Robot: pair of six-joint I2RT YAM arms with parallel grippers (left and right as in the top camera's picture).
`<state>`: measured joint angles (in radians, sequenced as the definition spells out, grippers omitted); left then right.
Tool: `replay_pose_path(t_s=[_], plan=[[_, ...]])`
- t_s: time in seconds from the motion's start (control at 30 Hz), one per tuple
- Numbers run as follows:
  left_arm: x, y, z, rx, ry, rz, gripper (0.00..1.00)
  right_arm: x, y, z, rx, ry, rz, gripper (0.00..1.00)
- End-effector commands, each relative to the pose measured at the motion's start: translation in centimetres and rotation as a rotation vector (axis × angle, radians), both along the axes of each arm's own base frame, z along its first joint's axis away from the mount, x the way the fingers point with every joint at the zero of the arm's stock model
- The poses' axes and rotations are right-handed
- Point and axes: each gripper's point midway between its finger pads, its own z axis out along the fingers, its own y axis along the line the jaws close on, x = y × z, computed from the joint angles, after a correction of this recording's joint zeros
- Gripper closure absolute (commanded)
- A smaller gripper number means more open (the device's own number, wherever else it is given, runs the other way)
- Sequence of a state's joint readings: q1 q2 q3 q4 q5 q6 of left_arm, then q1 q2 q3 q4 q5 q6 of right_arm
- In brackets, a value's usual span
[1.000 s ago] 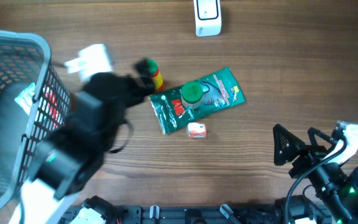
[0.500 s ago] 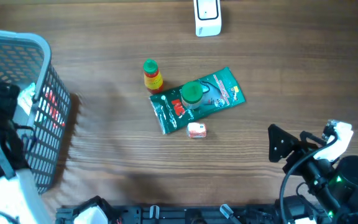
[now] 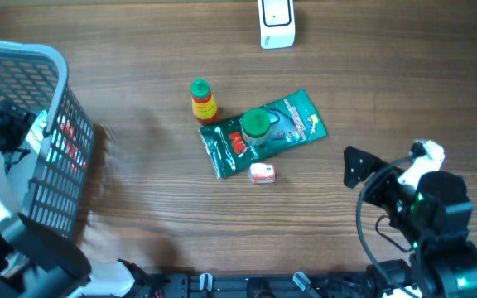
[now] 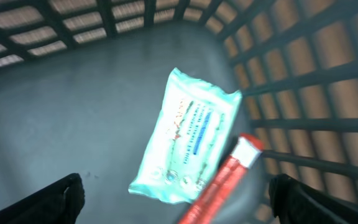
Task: Scan the item barcode
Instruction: 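Reach the left gripper into the basket and grasp the mint wipes pack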
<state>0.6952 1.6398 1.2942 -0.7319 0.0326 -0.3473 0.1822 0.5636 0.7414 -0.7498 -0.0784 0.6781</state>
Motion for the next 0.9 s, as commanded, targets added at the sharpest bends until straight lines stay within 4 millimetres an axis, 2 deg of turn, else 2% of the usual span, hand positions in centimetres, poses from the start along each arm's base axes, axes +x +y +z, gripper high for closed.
replay_pose_path(t_s=[0.0, 0.17, 0.23, 0.33, 0.43, 0.57, 0.6, 0.67, 0.7, 0.73, 0.77, 0.87], plan=[[0.5, -0.1, -3.0, -0.016, 0.070, -0.120, 0.05, 1.5, 0.0, -1.3, -0.007, 0.052, -0.016, 0.00], [1.3, -0.9, -5.6, -0.074, 0.083, -0.207, 0.05, 2.8, 0.5, -4.1, -0.021, 0.170, -0.006, 0.00], [1.4, -1.0, -6.2, -0.086, 0.095, -0.211, 0.05, 3.1, 0.9, -4.5, -0.010, 0.187, 0.012, 0.00], [1.1, -1.2, -7.7, -0.112, 0.125, -0.209, 0.06, 3.1, 2.1, -4.4, 0.031, 0.189, 0.064, 0.00], [0.8, -1.4, -9.5, -0.136, 0.155, -0.208, 0.08, 3.1, 2.3, -4.4, 0.043, 0.189, 0.074, 0.00], [0.4, -1.7, -11.9, -0.178, 0.195, -0.207, 0.20, 3.4, 2.4, -4.0, 0.046, 0.171, 0.074, 0.00], [0.3, -1.8, -12.6, -0.190, 0.206, -0.208, 0.24, 3.5, 2.4, -3.9, 0.051, 0.164, 0.072, 0.00], [0.1, -2.0, -13.6, -0.210, 0.226, -0.208, 0.43, 3.7, 2.5, -3.6, 0.064, 0.155, 0.064, 0.00], [0.0, -2.0, -13.9, -0.216, 0.233, -0.207, 0.60, 3.8, 2.6, -3.5, 0.067, 0.150, 0.069, 0.00], [-0.1, -2.1, -14.0, -0.218, 0.234, -0.207, 0.82, 3.8, 2.8, -3.4, 0.075, 0.148, 0.078, 0.00], [0.0, -2.0, -13.9, -0.216, 0.233, -0.207, 0.96, 3.8, 2.9, -3.4, 0.078, 0.148, 0.084, 0.00], [-0.3, -1.5, -13.0, -0.181, 0.242, -0.196, 0.96, 3.7, 3.0, -3.4, 0.082, 0.148, 0.088, 0.00]])
